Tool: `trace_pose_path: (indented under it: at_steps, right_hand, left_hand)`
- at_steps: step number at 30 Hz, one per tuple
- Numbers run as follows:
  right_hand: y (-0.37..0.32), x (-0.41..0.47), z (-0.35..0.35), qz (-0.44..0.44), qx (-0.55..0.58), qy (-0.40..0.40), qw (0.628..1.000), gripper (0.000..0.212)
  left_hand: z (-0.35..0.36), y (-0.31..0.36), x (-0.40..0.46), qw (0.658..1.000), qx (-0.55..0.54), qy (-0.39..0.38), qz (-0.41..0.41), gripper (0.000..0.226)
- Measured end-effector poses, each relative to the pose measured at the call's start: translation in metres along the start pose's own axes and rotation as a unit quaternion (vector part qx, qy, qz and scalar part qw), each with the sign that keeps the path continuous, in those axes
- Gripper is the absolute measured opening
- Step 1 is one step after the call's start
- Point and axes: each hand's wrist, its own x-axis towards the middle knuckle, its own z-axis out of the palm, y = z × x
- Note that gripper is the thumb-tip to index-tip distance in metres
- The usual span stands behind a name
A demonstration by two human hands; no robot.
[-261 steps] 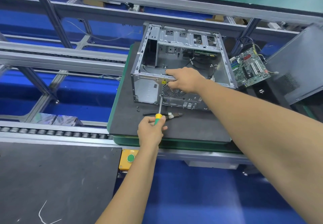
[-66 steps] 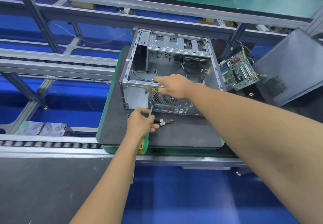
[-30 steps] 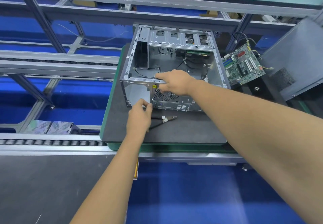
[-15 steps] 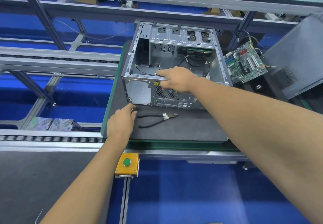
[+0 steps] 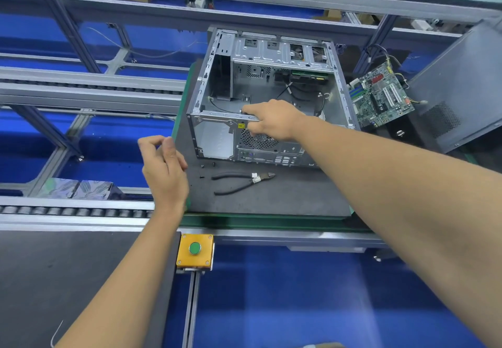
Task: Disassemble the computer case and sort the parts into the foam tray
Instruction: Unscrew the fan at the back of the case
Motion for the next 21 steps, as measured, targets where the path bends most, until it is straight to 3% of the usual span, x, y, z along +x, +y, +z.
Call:
trace_pose_path:
  at_steps: [3,8,13,16,21]
  right_hand:
    - [-0.002,-0.001,-0.001,0.0,-0.004,0.0,1.0,0.034]
    - [-0.001,0.0,-0.001,-0.003,0.001,0.005,1.0,0.037]
    - [-0.002,-0.001,-0.002,-0.007,0.001,0.001,1.0,0.036]
    - [-0.002,-0.001,-0.002,-0.007,0.002,0.002,1.0,0.035]
    - [-0.004,-0.003,-0.003,-0.008,0.0,0.008,1.0,0.035]
  left_hand:
    - [0.001,0.001,-0.001,0.997,-0.048,0.04,0.033,0.015]
    - [0.002,-0.023,-0.024,0.998,0.039,-0.038,0.03,0.012]
    - [0.01,-0.025,-0.039,0.993,0.079,-0.083,-0.042,0.027]
    - [0.029,-0.013,-0.056,0.979,0.084,-0.176,-0.054,0.031]
    - [0.068,0.005,-0.104,0.925,0.07,-0.354,-0.119,0.02]
